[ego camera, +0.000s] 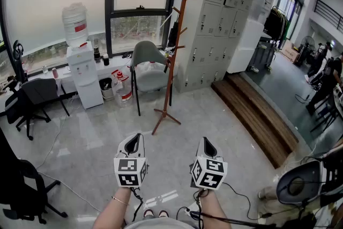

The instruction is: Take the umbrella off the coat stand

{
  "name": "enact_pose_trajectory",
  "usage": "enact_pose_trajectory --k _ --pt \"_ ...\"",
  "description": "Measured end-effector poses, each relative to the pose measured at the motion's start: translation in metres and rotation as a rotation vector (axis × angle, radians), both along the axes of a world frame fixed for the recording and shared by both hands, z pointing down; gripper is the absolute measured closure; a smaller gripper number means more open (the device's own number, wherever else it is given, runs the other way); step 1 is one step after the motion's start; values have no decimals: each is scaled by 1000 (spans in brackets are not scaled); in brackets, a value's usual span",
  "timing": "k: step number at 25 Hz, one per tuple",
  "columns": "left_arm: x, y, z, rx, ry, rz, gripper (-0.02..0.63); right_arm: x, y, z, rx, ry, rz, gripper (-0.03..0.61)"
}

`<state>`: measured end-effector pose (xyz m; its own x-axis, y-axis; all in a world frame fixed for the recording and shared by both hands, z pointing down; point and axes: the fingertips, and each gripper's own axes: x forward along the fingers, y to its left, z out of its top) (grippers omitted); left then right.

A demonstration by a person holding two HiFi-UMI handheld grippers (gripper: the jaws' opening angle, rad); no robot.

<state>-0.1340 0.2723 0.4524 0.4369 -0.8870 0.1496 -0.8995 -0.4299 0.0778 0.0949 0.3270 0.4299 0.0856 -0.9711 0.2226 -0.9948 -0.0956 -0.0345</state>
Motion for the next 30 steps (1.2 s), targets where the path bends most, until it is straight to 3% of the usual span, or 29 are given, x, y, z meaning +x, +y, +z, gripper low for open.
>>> enact_pose_trajectory --k 14,30 --pt "-23 -25 2 1 2 0 609 -17 -25 1 19 -16 7 572" --pt "-31 -77 27 -35 -4 -18 609 -18 -75 26 -21 -22 22 572"
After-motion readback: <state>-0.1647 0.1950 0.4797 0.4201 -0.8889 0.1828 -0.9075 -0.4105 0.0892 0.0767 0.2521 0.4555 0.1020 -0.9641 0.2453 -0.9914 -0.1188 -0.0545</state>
